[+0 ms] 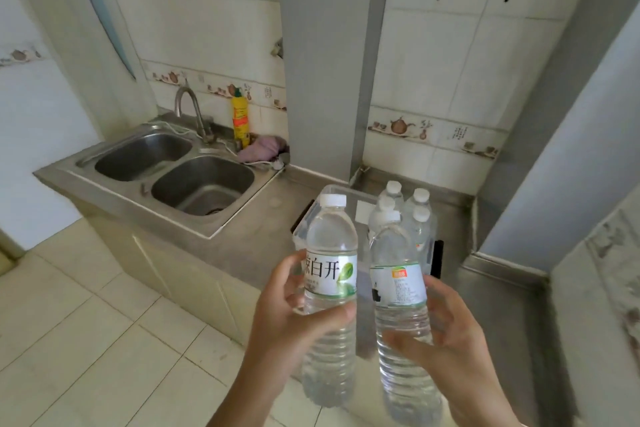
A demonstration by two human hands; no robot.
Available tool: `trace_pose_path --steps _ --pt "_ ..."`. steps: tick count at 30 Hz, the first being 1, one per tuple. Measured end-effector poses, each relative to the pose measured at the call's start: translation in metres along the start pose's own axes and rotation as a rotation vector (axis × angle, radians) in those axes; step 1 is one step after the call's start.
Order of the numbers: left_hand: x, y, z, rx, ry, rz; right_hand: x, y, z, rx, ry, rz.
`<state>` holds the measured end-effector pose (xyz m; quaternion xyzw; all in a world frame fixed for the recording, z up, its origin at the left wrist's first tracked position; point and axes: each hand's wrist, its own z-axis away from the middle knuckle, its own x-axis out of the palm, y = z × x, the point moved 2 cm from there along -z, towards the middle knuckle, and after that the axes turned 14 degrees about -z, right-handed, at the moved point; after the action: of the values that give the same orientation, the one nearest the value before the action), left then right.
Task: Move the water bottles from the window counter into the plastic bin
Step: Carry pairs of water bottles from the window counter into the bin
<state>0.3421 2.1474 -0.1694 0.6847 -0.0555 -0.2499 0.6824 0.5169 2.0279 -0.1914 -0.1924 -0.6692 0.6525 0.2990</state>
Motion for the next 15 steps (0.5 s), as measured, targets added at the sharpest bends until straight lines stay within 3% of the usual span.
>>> trace_pose_path --steps 6,15 --pt "0.035 0.002 -0.115 0.1 -0.095 0.022 -0.001 0.005 -0.072 -0.054 0.222 0.037" --pt "0.113 -0.013 -0.214 0.18 -0.093 -0.015 -0.01 0.026 -0.163 -0.195 0.358 0.055"
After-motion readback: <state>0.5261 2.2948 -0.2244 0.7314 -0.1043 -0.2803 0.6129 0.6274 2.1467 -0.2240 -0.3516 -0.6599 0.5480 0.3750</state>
